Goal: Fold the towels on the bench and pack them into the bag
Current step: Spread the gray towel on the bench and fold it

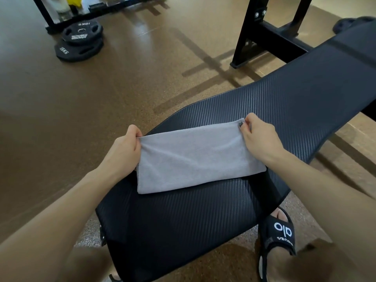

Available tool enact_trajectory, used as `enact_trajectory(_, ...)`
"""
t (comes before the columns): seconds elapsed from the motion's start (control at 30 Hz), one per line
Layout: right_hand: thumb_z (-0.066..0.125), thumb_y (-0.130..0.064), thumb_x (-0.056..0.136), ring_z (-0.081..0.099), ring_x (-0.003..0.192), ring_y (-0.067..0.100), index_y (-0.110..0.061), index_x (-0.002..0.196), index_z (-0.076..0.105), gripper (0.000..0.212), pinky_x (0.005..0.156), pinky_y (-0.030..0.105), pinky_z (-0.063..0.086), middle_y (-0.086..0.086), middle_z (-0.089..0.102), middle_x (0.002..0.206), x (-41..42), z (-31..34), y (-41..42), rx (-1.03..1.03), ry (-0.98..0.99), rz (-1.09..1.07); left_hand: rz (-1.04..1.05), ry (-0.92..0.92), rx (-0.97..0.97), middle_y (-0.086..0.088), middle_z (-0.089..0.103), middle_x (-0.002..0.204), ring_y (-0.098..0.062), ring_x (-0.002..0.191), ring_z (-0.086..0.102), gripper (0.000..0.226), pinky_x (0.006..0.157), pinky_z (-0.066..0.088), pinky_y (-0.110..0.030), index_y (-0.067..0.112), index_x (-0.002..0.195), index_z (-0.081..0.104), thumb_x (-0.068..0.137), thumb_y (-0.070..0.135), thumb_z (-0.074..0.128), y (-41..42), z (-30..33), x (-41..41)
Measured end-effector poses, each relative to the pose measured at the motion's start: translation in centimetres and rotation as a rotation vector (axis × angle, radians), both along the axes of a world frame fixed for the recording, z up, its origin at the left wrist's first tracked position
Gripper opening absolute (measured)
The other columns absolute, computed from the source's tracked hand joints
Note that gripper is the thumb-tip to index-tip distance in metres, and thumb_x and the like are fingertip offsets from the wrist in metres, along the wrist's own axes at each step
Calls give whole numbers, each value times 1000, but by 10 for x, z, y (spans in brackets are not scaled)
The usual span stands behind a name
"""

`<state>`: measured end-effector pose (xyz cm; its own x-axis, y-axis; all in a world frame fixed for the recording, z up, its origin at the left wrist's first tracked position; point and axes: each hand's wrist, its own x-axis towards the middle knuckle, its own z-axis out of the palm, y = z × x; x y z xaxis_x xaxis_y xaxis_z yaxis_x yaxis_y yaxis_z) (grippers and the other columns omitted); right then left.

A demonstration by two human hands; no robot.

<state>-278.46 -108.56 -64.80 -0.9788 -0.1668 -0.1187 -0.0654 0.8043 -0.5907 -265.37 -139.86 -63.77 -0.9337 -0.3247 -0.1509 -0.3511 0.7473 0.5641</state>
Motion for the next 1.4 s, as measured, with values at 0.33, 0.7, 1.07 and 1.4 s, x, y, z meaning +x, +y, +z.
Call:
enact_trajectory(0.33, 39, -45, 106, 60, 82, 31, -11, 101, 50, 36, 74, 46, 53, 9, 60, 91, 0, 5, -8, 162, -18, -90, -48, -42, -270, -5, 60, 83, -27, 71, 57, 12, 63, 48, -42, 19, 103, 46, 103, 18, 35, 4, 0, -5)
enact_trajectory(0.7, 54, -39, 94, 59, 83, 26, -9, 103, 52, 32, 64, 37, 47, 7, 61, 96, 6, 16, -2, 211, -53, -28, -110, -40, -218, 4, 47, 109, -18, 97, 52, 17, 79, 46, -37, 21, 106, 53, 94, 32, 56, 3, 6, -5)
enact_trajectory(1.07, 65, -32, 82, 42, 60, 19, -14, 68, 40, 34, 56, 34, 32, 2, 40, 66, 3, 25, 3, -4, -337, -51, -122, -98, -183, 1, 55, 105, -18, 102, 52, 19, 83, 41, -33, 20, 109, 60, 91, 25, 63, 6, 10, -18)
enact_trajectory(1.4, 64, -32, 95, 60, 91, 24, -10, 96, 57, 23, 72, 38, 48, 7, 63, 101, -4, 27, 20, -59, -262, 4, -161, -158, -156, -1, 64, 109, -19, 102, 57, 30, 78, 40, -30, 15, 113, 66, 100, 7, 41, 5, 23, -8)
